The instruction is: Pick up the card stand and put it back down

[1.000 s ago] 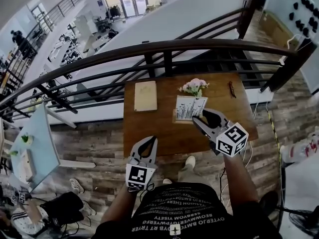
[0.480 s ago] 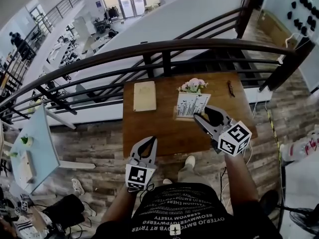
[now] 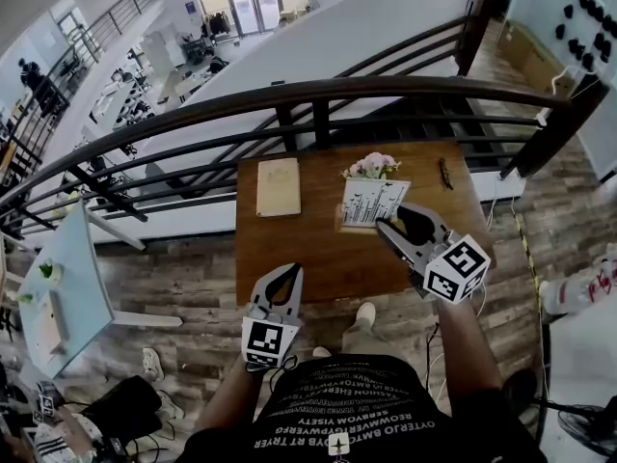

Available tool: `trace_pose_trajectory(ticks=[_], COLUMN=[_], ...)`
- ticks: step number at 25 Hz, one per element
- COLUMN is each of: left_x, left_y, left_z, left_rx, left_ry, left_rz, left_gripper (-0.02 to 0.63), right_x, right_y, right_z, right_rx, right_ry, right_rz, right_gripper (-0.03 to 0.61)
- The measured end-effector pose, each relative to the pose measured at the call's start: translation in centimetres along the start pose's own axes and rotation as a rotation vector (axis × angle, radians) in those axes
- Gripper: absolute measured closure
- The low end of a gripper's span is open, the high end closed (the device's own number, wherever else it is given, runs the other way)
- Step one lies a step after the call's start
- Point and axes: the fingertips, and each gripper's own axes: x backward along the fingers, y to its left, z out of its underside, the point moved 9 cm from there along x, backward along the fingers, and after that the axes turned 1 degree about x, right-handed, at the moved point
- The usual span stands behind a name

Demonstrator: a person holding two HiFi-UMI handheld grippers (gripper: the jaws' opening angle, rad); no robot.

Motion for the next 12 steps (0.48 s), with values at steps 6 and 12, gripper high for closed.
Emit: trace_pose_trajectory(ticks=[6,12], left_x=[-0.4,-1.3], left_y=[0.0,-0.1], left_z=[-0.1,-0.2], left_rx=[-0.002,0.002], left_ry=[-0.017,-0.005], left_rz=[-0.002,-0.006], left_gripper=[0.591,0.591], right_x=[-0.2,-0.6], right_y=[-0.3,-1.3], right_z=[0.6,1.8], right_rx=[-0.005,-0.024], right_ry=[-0.002,0.017], right_rz=[-0.004,-0.003], right_gripper=[0.416,0.416])
